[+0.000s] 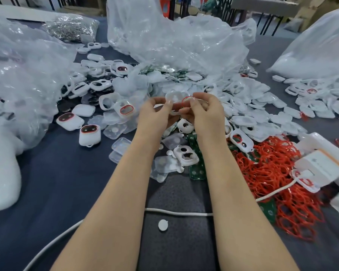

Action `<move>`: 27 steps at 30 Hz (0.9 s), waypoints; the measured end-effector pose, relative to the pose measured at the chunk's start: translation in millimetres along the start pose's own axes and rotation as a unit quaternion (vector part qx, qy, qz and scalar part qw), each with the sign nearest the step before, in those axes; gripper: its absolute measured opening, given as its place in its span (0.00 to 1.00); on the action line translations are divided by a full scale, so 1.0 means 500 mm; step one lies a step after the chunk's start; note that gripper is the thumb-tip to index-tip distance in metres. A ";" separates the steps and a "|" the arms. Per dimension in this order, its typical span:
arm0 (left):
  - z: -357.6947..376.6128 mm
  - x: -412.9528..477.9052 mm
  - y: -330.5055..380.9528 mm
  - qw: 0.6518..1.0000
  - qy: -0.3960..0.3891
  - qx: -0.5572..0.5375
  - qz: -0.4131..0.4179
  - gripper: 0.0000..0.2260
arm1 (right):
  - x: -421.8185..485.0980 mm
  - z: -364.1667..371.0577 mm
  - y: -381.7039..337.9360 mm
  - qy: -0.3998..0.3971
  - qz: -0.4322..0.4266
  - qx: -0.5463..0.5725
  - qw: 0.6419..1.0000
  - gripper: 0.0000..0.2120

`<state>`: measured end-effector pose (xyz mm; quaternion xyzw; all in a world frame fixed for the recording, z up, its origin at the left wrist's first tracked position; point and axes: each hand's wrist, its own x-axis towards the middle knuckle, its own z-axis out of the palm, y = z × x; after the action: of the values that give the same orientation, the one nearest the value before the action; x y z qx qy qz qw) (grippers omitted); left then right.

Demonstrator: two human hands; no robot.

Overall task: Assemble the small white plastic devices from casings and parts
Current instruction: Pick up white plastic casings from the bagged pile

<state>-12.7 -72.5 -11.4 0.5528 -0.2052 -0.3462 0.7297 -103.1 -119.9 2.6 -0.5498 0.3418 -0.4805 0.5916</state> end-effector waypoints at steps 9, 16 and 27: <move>0.008 -0.001 -0.008 0.999 -0.034 -0.038 0.014 0.03 | 0.001 0.004 0.020 0.051 -0.062 -0.127 0.989 0.04; 0.012 -0.004 -0.014 0.998 -0.045 -0.027 0.025 0.01 | 0.000 0.010 0.024 0.079 -0.068 -0.120 0.987 0.03; 0.017 -0.007 -0.014 0.998 -0.032 -0.027 0.039 0.03 | 0.000 0.012 0.031 0.089 -0.081 -0.124 0.985 0.01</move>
<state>-22.9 -76.7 -15.0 0.5128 -0.2402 -0.3406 0.7505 -94.2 -119.0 -11.7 -0.6002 0.4042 -0.5278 0.4447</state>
